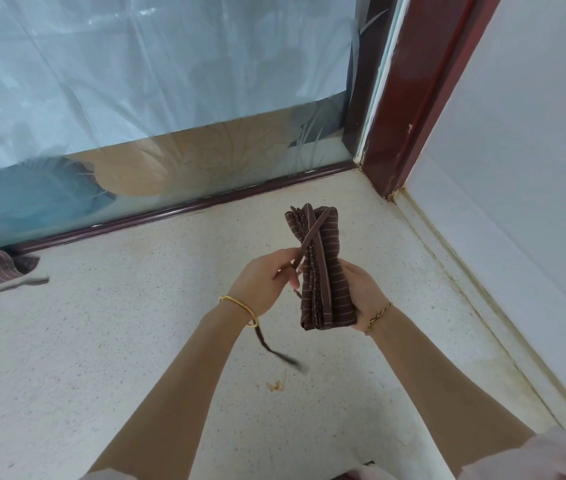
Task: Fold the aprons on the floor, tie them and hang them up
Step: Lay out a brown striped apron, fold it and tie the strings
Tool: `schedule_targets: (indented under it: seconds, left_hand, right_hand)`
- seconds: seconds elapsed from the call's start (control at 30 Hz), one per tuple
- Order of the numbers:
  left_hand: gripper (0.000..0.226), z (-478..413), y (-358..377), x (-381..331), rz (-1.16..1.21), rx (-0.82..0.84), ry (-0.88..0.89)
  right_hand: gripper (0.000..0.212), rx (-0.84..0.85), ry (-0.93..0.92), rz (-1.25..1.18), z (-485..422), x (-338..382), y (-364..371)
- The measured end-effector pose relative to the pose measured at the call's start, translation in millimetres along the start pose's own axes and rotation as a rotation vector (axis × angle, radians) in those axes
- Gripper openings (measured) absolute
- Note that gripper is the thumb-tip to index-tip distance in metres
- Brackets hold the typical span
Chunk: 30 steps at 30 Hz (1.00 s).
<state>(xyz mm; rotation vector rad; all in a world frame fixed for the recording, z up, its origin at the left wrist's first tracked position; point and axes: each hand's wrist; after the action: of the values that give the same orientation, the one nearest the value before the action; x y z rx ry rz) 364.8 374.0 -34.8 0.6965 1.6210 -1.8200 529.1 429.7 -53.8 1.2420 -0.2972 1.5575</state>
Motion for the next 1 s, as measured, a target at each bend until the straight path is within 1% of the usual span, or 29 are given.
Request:
schedule_targets:
  seconds: [0.03,0.1,0.13,0.17,0.27,0.33,0.4,0.53,0.63,0.67,0.73,0.83,0.93,1.0]
  left_hand:
    - [0.027,-0.9,2.5,2.7,-0.105,-0.038,0.011]
    - [0.023,-1.4,8.6,7.3,-0.299,-0.051,0.029]
    - [0.023,-1.5,12.2,8.8,-0.328,-0.069,0.027]
    - [0.022,-1.5,15.6,7.9,-0.303,-0.107,0.014]
    - [0.016,-0.2,24.6,2.7,-0.202,-0.298,-0.002]
    - [0.009,-0.9,28.8,3.4,-0.234,-0.422,0.022]
    - [0.01,-4.0,29.8,7.0,-0.245,-0.474,0.013]
    - [0.023,-5.9,29.7,3.7,0.021,-0.373,0.064]
    - [0.024,-0.1,31.2,-1.4,0.318,-0.352,0.0]
    - [0.024,1.7,31.0,-2.2,0.37,-0.35,-0.02]
    - [0.023,2.9,30.9,-2.8,0.396,-0.339,-0.017]
    - [0.031,0.3,30.4,-6.2,0.453,-0.293,-0.016]
    - [0.029,-3.4,29.0,-5.3,0.446,-0.246,-0.039]
    - [0.032,-4.8,27.6,-1.7,0.44,-0.219,-0.05]
  right_hand:
    - [0.026,0.021,0.0,-0.016,0.3,-1.0,1.1]
    - [0.027,0.032,-0.001,-0.027,0.4,-2.1,3.8]
    - [0.027,0.029,0.0,-0.032,-0.4,-2.9,5.2]
    - [0.028,0.029,0.006,-0.034,-1.2,-3.7,6.5]
    - [0.026,0.044,0.024,-0.046,-2.2,-4.6,12.8]
    - [0.026,0.061,0.036,-0.071,-2.5,-5.1,14.3]
    - [0.026,0.069,0.054,-0.122,-2.2,-5.6,14.5]
    - [0.024,0.085,0.072,-0.181,-3.3,-4.4,18.2]
    - [0.026,0.109,0.068,-0.152,-3.5,-3.2,17.0]
    - [0.026,0.12,0.066,-0.149,-3.2,-2.5,16.3]
    - [0.026,0.13,0.064,-0.154,-2.7,-2.0,15.1]
    - [0.026,0.14,0.076,-0.162,-2.2,-2.3,15.1]
    - [0.025,0.135,0.077,-0.149,-4.2,-3.1,15.9]
    - [0.025,0.128,0.063,-0.123,-5.4,-1.7,16.1]
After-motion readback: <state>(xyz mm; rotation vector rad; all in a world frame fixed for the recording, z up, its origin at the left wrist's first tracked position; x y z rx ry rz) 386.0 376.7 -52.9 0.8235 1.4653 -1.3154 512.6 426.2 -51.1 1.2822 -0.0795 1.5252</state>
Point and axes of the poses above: each hand's wrist, its own z-axis away from the middle knuckle, its own y-axis out of the palm, x = y × z, and after that the axes turned 4 degrees about x, right-handed
